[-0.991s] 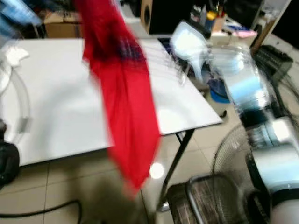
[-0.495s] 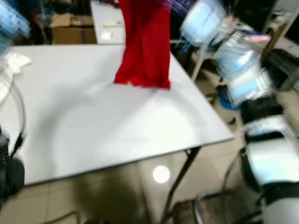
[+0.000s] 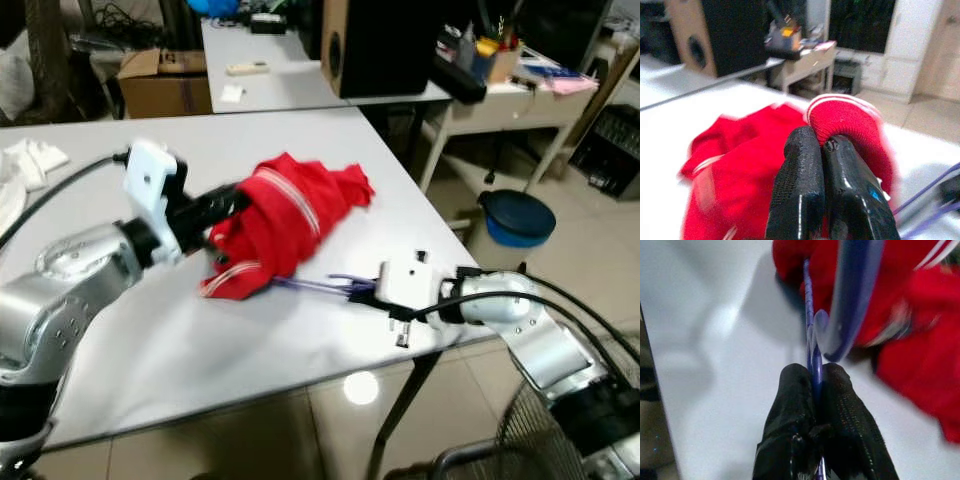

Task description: Hang hanger

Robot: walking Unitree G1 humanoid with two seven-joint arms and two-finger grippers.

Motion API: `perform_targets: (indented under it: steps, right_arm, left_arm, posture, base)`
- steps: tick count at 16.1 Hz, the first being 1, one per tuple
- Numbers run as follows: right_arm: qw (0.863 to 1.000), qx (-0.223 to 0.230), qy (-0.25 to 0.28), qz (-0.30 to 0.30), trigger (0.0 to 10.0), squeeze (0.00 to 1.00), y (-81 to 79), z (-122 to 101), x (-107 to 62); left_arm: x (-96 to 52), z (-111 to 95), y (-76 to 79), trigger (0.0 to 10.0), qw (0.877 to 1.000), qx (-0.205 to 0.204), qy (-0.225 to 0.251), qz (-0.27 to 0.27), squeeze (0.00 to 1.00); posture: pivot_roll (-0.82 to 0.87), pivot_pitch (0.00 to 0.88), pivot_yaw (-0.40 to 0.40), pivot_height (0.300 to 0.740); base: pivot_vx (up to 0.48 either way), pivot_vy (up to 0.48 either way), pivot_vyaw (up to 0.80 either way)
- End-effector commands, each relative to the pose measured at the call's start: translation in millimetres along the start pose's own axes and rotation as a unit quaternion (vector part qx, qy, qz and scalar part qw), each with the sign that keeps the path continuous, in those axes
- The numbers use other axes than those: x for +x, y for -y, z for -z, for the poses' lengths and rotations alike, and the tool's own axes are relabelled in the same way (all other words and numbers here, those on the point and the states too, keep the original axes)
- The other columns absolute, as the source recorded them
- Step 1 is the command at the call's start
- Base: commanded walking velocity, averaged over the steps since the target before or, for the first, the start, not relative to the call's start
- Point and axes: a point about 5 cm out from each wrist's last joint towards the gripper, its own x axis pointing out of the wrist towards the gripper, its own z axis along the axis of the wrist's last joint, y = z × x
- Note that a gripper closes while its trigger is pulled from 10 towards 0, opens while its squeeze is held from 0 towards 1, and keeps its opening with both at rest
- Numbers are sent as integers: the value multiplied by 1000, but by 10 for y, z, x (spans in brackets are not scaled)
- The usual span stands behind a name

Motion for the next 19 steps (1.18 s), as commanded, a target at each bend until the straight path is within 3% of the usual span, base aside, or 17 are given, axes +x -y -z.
perform_targets:
  steps: [1,3,5,7,8,12,15,16,17,18,19]
  right_arm:
    - [1000,18,-10,-14,10000,0,-18,-62,-182]
    - [999,26,-13,-27,10000,0,-21,-196,-297]
    - [999,28,-13,-28,10000,0,10,-253,-335]
    - [999,36,0,-26,10000,0,74,-341,-336]
    - [999,42,6,-25,10000,0,84,-380,-330]
    - [997,55,25,-48,10000,0,61,-475,-278]
    - [996,57,32,-63,10000,0,94,-501,-225]
    - [994,61,24,-93,10000,0,55,-500,-222]
    - [993,61,19,-103,10000,0,41,-495,-229]
    - [992,63,19,-111,10000,0,37,-499,-239]
    - [991,64,23,-117,10000,0,42,-514,-246]
  left_arm:
    - [23,112,34,10000,999,16,-37,-2,0]
    - [15,240,27,10000,997,23,-66,-12,0]
    - [10,334,6,10000,994,62,-90,-11,0]
    - [1,398,-106,10000,991,51,-112,-45,0]
    - [-27,385,-143,10000,992,40,-109,-47,1000]
    - [-175,369,-325,10000,993,28,-110,-35,1000]
    - [-247,382,-658,10000,985,49,-118,-113,1000]
    - [-278,274,-814,10000,986,-1,-79,-146,1000]
    - [-291,207,-849,10000,987,-42,-54,-143,1000]
    - [-307,178,-843,10000,990,-58,-51,-117,1000]
    - [-322,191,-840,10000,992,-45,-66,-97,1000]
  posture:
    - [20,0,-14,740]
    - [16,0,-9,740]
    - [16,0,-6,740]
    - [15,0,-4,740]
    - [16,0,-4,740]
    - [26,0,-10,740]
    - [31,0,-11,740]
    - [33,0,-13,740]
    - [33,0,-13,740]
    - [34,0,-13,740]
    - [34,0,-13,740]
  base:
    - [247,0,0]
    - [0,0,0]
    - [0,0,0]
    - [0,0,0]
    - [0,0,0]
    - [0,0,0]
    - [0,0,0]
    - [0,0,0]
    - [0,0,0]
    - [0,0,0]
    - [0,0,0]
